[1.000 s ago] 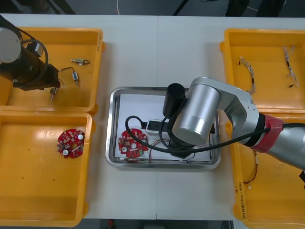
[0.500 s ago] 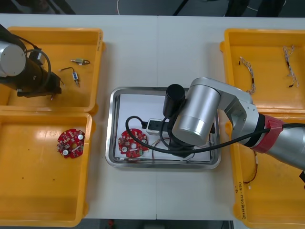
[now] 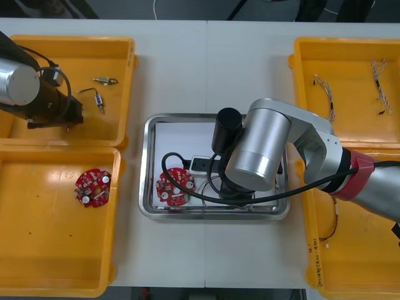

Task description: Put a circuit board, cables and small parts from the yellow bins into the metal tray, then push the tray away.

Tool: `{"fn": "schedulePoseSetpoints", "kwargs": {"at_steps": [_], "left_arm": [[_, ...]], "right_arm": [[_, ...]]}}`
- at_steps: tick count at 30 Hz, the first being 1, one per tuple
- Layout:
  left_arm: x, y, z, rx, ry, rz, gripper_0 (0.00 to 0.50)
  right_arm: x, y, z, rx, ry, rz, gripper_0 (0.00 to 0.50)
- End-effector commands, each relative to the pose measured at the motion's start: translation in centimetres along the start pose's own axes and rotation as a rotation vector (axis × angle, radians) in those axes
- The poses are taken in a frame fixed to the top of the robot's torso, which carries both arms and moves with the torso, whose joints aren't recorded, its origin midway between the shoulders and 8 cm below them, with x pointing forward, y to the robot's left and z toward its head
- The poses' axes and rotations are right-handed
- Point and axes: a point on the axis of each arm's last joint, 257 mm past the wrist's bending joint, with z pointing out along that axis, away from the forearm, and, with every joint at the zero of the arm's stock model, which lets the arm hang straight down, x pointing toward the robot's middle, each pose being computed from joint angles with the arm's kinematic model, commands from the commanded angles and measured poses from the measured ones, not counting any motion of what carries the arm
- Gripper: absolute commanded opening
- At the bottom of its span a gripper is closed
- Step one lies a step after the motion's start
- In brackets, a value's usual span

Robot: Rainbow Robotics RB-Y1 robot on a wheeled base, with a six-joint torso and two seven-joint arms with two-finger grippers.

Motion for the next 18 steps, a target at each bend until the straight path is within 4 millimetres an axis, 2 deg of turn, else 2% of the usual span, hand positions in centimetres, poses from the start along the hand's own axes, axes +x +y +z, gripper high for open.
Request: {"fn": "schedulePoseSetpoints", "kwargs": {"at_steps": [1,7,9,10,11,18], "left_arm": [[0.7,-0.4,0.7,-0.002,0.004,0.133,0.500],[0.7,-0.3,0.9,0.000,-0.005,0.133,0.500],[0.8,-0.3,1.0,0.001,-0.007,0.133,0.262],[0.8,-0.3,1.0,0.001,-0.007,0.133,0.184],[0.8,-0.3,1.0,0.001,-0.007,0.132,0.004],[0.8,-0.3,1.0,0.001,-0.007,0.133,0.000]], "right_arm": [[-0.2,-0.1,-1.5,0.006,-0.025,0.005,0.500],[-0.1,-0.1,-2.2,0.011,-0.029,0.000,0.500],[-0.1,-0.2,-2.6,0.014,-0.030,-0.003,0.500],[-0.1,-0.2,-2.6,0.016,-0.030,-0.003,0.500],[0.0,-0.2,-2.7,0.015,-0.027,-0.002,0.500],[0.2,-1.2,-4.0,0.026,-0.027,0.018,0.500]]}}
